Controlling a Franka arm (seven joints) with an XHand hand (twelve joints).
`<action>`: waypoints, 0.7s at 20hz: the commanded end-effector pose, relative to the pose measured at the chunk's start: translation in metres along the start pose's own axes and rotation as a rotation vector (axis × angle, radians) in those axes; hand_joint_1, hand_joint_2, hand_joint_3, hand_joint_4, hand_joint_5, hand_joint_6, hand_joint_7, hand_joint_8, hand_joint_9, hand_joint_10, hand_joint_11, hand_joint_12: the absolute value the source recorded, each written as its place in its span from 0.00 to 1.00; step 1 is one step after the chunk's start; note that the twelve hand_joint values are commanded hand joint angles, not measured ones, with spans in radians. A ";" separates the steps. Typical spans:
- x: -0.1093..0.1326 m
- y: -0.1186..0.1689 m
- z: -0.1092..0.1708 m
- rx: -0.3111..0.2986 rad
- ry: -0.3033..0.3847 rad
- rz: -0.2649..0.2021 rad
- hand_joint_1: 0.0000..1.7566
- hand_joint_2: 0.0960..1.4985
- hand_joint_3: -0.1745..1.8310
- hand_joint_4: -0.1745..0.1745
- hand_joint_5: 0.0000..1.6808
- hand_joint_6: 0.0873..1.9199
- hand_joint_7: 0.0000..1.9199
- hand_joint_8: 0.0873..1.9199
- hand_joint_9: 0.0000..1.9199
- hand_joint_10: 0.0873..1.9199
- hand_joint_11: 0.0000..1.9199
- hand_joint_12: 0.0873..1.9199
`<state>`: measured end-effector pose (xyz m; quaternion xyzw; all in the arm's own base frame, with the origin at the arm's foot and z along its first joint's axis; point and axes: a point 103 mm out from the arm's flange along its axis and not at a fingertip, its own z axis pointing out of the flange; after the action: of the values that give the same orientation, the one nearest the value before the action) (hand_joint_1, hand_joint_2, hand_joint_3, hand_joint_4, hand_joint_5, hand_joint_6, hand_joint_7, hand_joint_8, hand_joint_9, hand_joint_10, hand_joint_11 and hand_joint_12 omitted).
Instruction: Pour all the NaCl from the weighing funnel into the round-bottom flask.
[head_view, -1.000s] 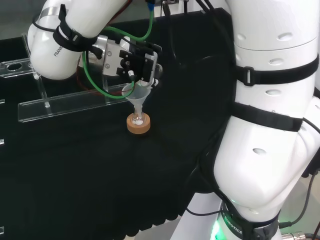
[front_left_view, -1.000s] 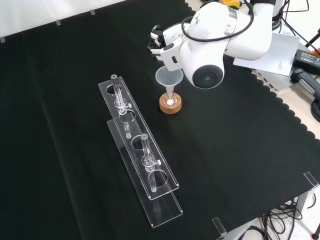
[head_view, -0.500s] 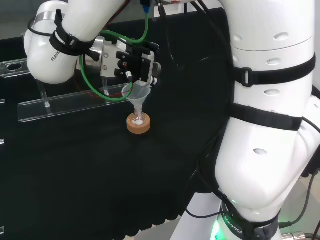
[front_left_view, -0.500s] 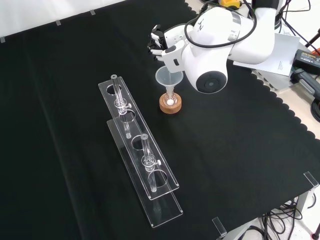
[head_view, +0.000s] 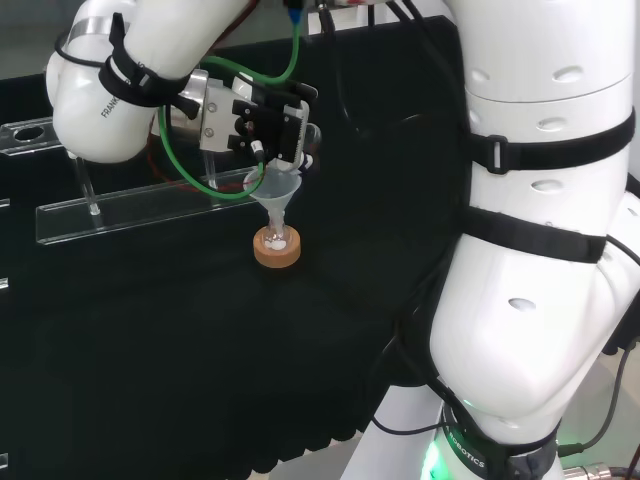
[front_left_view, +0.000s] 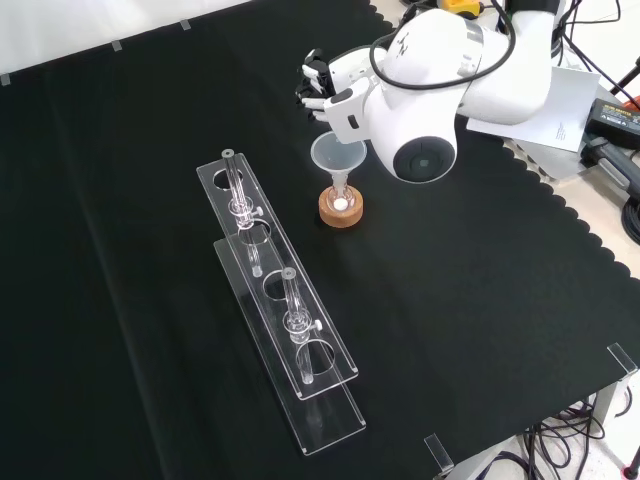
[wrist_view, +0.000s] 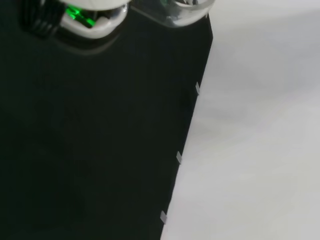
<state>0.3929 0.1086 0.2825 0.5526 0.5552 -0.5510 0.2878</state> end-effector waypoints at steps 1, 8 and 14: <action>-0.003 -0.002 0.002 -0.010 0.094 -0.015 0.64 0.43 0.39 1.00 0.75 0.33 0.42 0.29 0.68 0.00 0.62 0.39; -0.009 -0.002 0.009 0.001 0.243 -0.029 0.64 0.43 0.39 1.00 0.75 0.33 0.42 0.30 0.68 0.00 0.62 0.38; -0.019 0.001 0.018 0.006 0.388 -0.032 0.64 0.43 0.39 1.00 0.75 0.32 0.41 0.29 0.68 0.00 0.62 0.38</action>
<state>0.3927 0.0978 0.2940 0.6157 0.5963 -0.4724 0.2054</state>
